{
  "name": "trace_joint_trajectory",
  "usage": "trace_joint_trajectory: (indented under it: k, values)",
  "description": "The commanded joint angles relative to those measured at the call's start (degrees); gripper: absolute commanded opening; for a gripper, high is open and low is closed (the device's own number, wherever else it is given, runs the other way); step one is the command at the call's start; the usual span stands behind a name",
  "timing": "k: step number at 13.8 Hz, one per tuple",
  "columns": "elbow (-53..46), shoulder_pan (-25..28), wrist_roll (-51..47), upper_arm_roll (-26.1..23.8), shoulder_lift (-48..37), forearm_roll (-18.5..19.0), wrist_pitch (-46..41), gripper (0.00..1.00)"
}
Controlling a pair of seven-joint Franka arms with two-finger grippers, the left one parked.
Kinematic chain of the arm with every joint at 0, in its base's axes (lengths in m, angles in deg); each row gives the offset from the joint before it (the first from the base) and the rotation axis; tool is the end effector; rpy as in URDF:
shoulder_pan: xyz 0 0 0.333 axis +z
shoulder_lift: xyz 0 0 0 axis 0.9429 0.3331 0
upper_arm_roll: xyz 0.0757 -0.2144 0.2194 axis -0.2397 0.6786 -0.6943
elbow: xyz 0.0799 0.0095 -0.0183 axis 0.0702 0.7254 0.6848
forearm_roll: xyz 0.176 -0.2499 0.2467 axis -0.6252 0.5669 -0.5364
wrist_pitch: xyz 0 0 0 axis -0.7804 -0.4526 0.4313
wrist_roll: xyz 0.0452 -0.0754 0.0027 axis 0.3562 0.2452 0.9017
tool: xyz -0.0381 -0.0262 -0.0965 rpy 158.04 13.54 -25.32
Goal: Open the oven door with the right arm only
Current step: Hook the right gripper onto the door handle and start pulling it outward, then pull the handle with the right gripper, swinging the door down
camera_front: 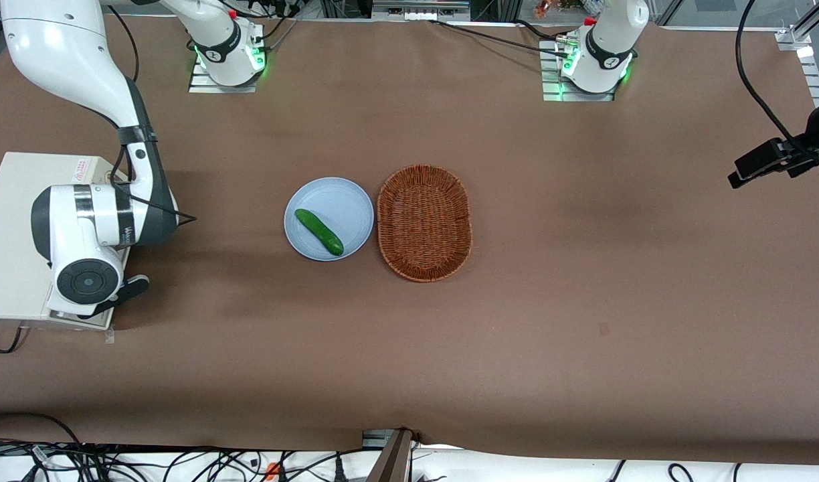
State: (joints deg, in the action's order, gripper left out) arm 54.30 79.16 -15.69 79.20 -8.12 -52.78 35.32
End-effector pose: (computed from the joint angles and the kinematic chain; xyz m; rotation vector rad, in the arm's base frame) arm 0.6795 -0.0225 0.3165 2.4099 0.6735 -0.7153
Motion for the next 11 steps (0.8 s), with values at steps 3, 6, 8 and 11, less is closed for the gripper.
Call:
trace_joint_trajectory:
  k: [3, 6, 8, 11]
  values:
    - [0.2, -1.1, -1.3, -0.4, 5.7, -4.9, 2.8, 0.0]
    - [0.2, -1.1, -1.3, -0.5, 7.3, -6.0, 3.6, 0.0]
    - [0.3, -1.1, -1.4, -0.5, 7.7, -7.2, 3.6, 0.0]
    - [0.4, -0.8, -1.2, -0.5, 8.7, -7.5, 3.1, 0.0]
